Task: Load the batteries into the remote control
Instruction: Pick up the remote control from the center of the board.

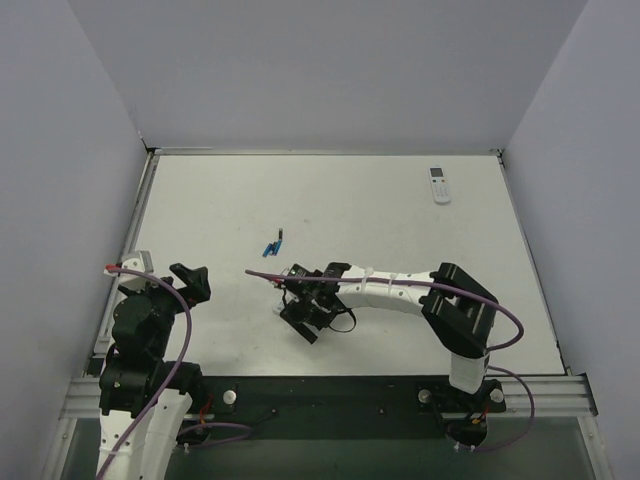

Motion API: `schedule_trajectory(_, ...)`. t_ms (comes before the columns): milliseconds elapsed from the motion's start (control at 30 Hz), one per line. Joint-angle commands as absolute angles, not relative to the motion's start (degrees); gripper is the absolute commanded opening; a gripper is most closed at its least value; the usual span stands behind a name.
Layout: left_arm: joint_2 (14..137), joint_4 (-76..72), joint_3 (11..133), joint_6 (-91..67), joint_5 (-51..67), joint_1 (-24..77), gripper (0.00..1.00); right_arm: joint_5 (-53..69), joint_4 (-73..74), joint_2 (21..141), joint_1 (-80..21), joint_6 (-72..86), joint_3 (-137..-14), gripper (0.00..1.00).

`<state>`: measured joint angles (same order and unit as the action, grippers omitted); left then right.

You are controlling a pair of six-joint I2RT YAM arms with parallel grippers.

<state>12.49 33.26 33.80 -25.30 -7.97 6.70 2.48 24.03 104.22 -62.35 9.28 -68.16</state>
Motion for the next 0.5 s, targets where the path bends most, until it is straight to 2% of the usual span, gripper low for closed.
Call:
schedule_trajectory(0,13.36,31.64,35.16,-25.31,-6.68,6.68,0.97,3.78,23.21,106.08,-63.19,8.26,-70.58,0.81)
schedule_trajectory(200,14.32,31.2,34.81,-25.31,-5.19,6.59,0.97,3.43,21.8,108.02,-63.63,8.26,-70.05,0.68)
schedule_trajectory(233,14.5,30.85,34.8,-25.31,-4.75,6.68,0.97,3.17,21.62,108.02,-63.63,8.35,-69.87,0.6)
schedule_trajectory(300,15.11,30.32,34.46,-25.58,-3.7,6.68,0.97,2.64,21.1,107.41,-63.63,8.35,-69.09,0.51)
schedule_trajectory(333,15.47,29.8,34.37,-25.75,-2.73,6.68,0.98,2.46,20.83,106.45,-63.63,8.44,-68.73,0.37)
schedule_trajectory(433,16.35,28.05,33.14,-28.46,1.73,6.59,0.97,1.93,18.9,103.12,-63.46,10.19,-66.02,0.19)
schedule_trajectory(467,16.52,27.08,32.53,-29.35,3.15,6.59,0.97,1.93,17.59,101.96,-63.46,10.72,-65.22,0.16)
